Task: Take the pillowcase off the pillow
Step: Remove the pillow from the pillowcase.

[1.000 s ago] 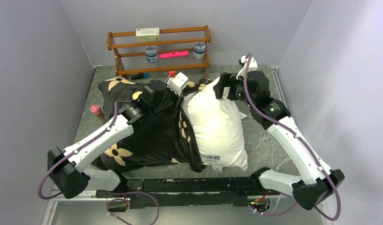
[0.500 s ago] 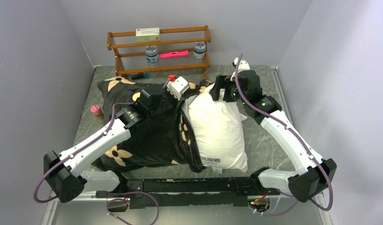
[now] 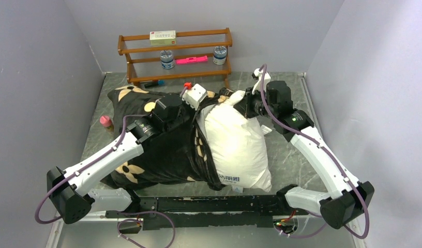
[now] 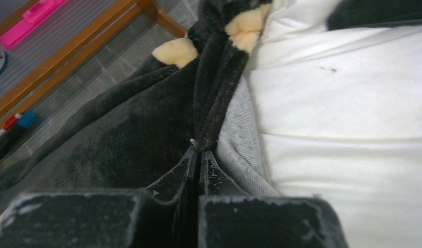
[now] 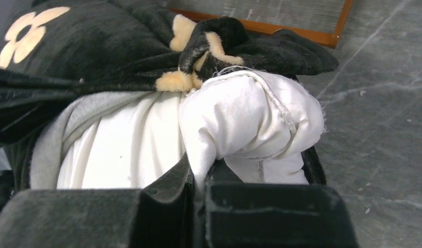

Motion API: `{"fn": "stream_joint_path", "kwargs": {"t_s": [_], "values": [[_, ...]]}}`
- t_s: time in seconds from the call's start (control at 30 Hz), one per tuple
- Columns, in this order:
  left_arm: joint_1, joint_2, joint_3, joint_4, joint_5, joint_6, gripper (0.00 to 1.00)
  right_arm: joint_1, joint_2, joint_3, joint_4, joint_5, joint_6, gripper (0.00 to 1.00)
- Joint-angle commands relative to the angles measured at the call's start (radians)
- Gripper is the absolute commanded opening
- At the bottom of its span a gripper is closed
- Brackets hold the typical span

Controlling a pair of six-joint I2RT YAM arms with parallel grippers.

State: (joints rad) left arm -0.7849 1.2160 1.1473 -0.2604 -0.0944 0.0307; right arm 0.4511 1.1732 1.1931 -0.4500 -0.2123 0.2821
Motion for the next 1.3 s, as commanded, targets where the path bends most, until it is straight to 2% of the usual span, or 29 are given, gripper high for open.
{"fn": "stream_joint_path", "kwargs": {"t_s": [0.0,0.07,0.1,0.33,0.4,0.7,1.07,1.17,1.27], "values": [[-0.001,-0.030,0.052,-0.088,-0.156,-0.025,0.05,0.017,-0.108,-0.029,-0.008,-0.147,-0.051,0.00],[-0.001,-0.032,0.069,-0.070,-0.088,-0.059,0.06,0.017,-0.145,-0.060,0.019,-0.158,-0.077,0.00],[-0.001,-0.029,0.084,-0.064,-0.028,-0.060,0.10,0.017,-0.166,-0.074,0.033,-0.170,-0.087,0.00],[-0.001,0.043,0.220,-0.038,0.183,-0.078,0.61,0.017,-0.207,-0.100,0.077,-0.243,-0.148,0.00],[0.000,0.078,0.276,-0.045,0.228,-0.083,0.67,0.017,-0.213,-0.098,0.080,-0.252,-0.162,0.00],[0.000,0.316,0.515,-0.134,0.345,-0.097,0.71,0.017,-0.224,-0.102,0.077,-0.262,-0.182,0.00],[-0.001,0.548,0.676,-0.169,0.330,-0.167,0.71,0.017,-0.265,-0.113,0.065,-0.275,-0.214,0.00],[-0.001,0.614,0.715,-0.213,0.310,-0.162,0.66,0.018,-0.276,-0.107,0.055,-0.279,-0.229,0.00],[0.000,0.658,0.732,-0.256,0.255,-0.138,0.52,0.017,-0.298,-0.102,0.040,-0.249,-0.245,0.00]]}}
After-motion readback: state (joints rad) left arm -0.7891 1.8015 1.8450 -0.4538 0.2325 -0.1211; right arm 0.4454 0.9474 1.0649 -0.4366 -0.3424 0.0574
